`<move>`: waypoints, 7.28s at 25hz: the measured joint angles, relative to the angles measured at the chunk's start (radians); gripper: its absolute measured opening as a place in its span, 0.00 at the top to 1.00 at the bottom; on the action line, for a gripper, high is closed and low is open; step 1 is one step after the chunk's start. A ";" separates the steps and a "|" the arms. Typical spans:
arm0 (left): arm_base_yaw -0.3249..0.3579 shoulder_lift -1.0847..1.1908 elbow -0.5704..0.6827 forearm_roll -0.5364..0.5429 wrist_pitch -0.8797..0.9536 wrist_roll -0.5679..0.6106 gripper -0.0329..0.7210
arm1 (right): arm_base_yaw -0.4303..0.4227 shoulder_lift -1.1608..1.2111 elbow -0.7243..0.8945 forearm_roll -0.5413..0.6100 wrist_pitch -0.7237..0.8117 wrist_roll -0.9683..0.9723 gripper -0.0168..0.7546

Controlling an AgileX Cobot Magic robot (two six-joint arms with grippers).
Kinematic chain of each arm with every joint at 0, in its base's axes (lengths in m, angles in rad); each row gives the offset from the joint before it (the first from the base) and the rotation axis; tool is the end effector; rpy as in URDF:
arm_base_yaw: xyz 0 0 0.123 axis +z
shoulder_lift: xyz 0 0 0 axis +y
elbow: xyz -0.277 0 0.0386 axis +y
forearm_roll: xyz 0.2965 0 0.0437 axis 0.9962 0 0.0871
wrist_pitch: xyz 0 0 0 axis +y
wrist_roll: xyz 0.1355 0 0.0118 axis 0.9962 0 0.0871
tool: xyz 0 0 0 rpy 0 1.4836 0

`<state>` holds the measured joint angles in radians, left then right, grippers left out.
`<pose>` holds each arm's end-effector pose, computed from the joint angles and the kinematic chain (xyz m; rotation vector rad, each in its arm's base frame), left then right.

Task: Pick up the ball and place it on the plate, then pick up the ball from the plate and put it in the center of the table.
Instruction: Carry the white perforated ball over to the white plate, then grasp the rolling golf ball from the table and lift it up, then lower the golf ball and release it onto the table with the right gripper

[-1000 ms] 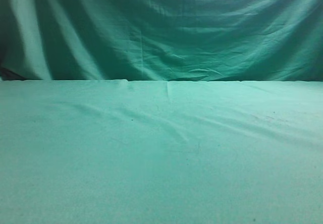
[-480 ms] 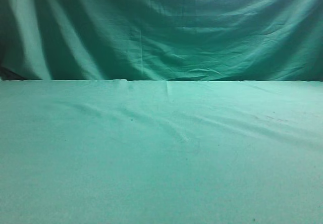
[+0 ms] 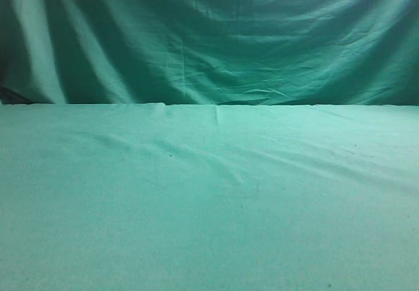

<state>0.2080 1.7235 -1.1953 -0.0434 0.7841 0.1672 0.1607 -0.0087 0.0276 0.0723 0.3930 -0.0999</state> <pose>0.3966 0.0794 0.1513 -0.0925 2.7936 0.0416 0.1463 0.0275 0.1540 -0.2022 1.8852 0.1131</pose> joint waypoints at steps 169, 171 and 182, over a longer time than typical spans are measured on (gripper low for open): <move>-0.470 -1.419 0.867 -0.223 -0.393 0.220 0.96 | 0.642 1.660 -1.410 -0.190 0.465 -0.054 0.57; -0.470 -1.419 0.867 -0.223 -0.393 0.220 0.96 | 0.624 1.735 -1.461 -0.119 0.444 -0.121 0.57; -0.470 -1.419 0.867 -0.226 -0.395 0.220 0.96 | 0.589 2.144 -1.771 -0.072 0.431 -0.171 0.57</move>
<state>-0.2624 0.3049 -0.3278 -0.2690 0.3896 0.3877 0.7500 2.1358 -1.7431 0.0000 0.8238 -0.2708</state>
